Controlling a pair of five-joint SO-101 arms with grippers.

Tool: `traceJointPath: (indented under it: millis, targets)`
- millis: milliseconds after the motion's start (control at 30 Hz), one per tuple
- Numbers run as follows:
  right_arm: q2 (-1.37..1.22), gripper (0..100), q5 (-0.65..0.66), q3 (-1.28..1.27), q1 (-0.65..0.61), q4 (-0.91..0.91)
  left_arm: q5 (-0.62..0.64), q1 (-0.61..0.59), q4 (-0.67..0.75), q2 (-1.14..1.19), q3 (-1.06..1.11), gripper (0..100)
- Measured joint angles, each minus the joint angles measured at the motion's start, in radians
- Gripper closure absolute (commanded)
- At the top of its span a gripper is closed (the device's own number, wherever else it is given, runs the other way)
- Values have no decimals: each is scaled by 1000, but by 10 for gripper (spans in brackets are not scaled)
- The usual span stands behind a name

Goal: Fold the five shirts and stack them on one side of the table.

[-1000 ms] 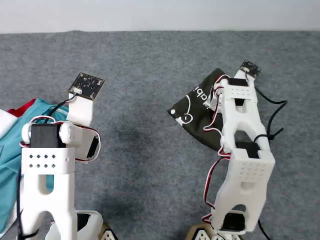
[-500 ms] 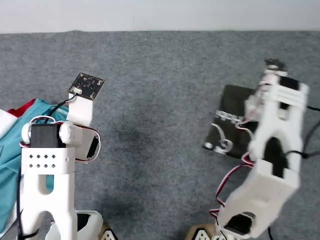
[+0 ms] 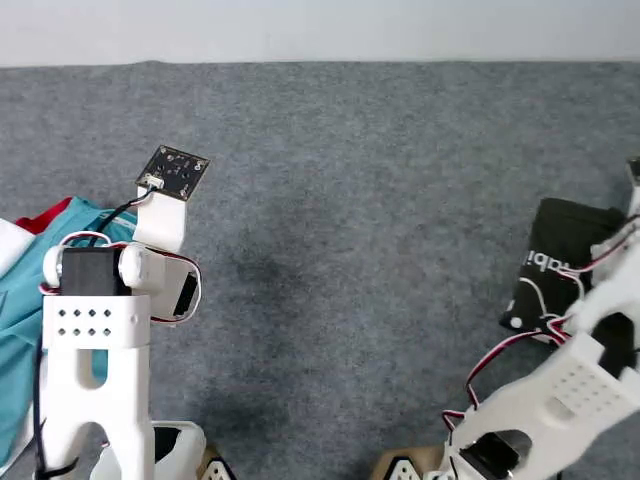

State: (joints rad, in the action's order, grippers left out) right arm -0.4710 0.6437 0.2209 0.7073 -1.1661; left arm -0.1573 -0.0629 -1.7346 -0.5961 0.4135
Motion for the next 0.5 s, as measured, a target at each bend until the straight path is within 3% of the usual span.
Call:
traceJointPath:
  millis: [67,267,500]
  targets:
    - [-6,955,23,0,3,17,0,0,0,0,0,995]
    - [-6,717,35,0,5,23,0,0,0,0,0,995]
    - [72,730,-37,0,23,-32,0,0,0,0,0,995]
